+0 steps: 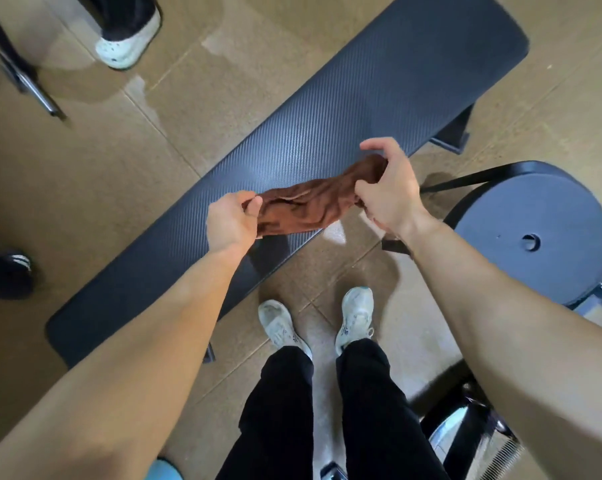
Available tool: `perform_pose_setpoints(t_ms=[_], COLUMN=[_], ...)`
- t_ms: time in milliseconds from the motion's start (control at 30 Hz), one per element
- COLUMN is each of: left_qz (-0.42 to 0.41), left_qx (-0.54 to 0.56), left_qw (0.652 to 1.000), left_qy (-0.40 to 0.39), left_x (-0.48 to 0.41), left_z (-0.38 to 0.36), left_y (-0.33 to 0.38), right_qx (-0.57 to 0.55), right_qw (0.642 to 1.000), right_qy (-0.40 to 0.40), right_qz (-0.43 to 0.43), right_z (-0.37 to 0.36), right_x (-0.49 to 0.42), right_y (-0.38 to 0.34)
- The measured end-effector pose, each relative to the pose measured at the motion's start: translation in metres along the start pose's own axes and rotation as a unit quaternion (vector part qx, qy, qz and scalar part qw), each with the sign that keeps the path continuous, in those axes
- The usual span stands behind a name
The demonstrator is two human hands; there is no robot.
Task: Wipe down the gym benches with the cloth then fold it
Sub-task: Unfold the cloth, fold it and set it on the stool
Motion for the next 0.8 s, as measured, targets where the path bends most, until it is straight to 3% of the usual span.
perform_pose_setpoints(t_ms=[133,267,433,533,633,700,800], left_qz=[0.001,0.012,-0.022,-0.044,-0.025,-0.005,0.006], left_qx=[0.058,0.184,0.239,0.254,0.253,0.269,0.280], left_qw=[0.994,0.977,0.970,0.961,0.944,0.940,0.936], left_qy=[0.093,0.103,0.020,-0.104,-0.209,-0.211,-0.213], left_x=[-0.009,-0.013,0.006,0.013,0.022,0.021,0.023], left_z=[0.068,0.110,0.112,0.098,0.095,0.109,0.142], left_y=[0.035,0.053,0.063,0.062,0.052,0.036,0.013], right_qx=[0.023,0.050,0.285,0.256,0.247,0.277,0.315], right_qw=[0.996,0.987,0.941,0.927,0.873,0.847,0.837], right_qy=[-0.031,-0.042,-0.127,-0.196,-0.341,-0.375,-0.375], right_qz=[0.076,0.148,0.131,0.189,0.247,0.254,0.244], right_z=[0.021,0.027,-0.014,-0.061,-0.119,-0.137,-0.139], right_x=[-0.028,-0.049,-0.052,-0.042,-0.029,-0.024,-0.021], right_y=[-0.065,-0.115,-0.079,-0.096,-0.118,-0.122,-0.116])
Point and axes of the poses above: each hand's wrist, its own x-axis away from the middle knuckle, its own z-axis out of the back of the hand, y = z × x, the point moved 7 cm from there along -x, towards the middle knuckle, and after that the axes turned 10 degrees about z, right-handed, at the moved point
